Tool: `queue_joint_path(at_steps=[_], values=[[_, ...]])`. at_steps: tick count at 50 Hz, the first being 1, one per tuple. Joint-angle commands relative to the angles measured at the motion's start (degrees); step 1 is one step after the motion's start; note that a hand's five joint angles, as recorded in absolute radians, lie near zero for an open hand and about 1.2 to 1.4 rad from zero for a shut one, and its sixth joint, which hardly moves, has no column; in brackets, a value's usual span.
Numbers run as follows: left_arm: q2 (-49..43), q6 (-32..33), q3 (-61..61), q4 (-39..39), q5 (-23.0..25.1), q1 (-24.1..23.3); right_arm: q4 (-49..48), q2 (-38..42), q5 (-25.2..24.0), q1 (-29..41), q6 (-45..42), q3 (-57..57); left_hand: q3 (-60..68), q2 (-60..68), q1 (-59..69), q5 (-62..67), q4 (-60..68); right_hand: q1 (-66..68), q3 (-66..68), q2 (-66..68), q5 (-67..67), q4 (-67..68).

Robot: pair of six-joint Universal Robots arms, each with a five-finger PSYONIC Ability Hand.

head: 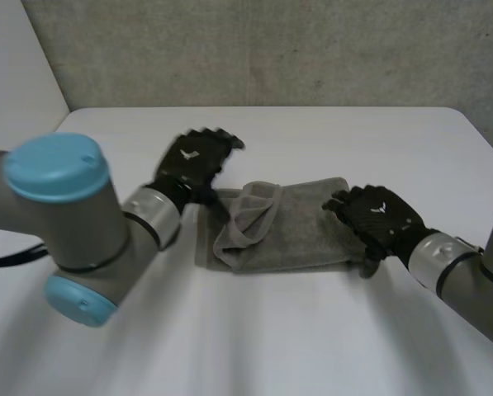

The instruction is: Fold the towel.

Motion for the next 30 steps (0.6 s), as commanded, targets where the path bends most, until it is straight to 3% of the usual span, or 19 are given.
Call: queue_joint_path(at_steps=[1, 11, 19, 24, 30], values=[[-5.57, 0.23, 0.78, 0.44, 0.12, -4.35, -2.24, 1.88, -3.30, -2.88, -0.21, 2.65, -3.30, -2.20, -4.69, -1.17, -3.76, -3.43, -3.01, -3.99, -3.58, -4.35], [-12.69, 3.31, 5.61, 0.53, -0.49, -5.32, -9.17, 6.36, -2.95, -2.26, 0.76, 2.83, -3.30, -1.53, -4.02, -0.50, -3.76, -3.43, -3.01, -3.99, -3.58, -4.35], [-15.15, 5.95, 9.39, 1.41, -10.95, -4.18, -10.85, 8.38, -2.77, -2.00, 0.76, 2.91, -3.30, -1.36, -3.85, -0.33, -3.76, 2.71, -3.01, 2.14, 2.56, -4.35], [-15.77, 7.96, 9.04, 2.37, -19.64, 0.12, -11.46, 8.91, -2.59, -1.91, 0.67, 2.91, -3.30, -0.85, -3.34, 0.18, -3.76, 15.63, -3.01, 15.06, 15.48, -4.35], [-15.42, 10.87, 7.54, 2.55, -23.08, 2.24, -12.52, 8.82, -1.89, -1.82, 0.67, 2.91, -3.30, -0.86, -3.35, 0.18, -3.76, 26.26, -3.01, 25.69, 26.11, -4.35]])
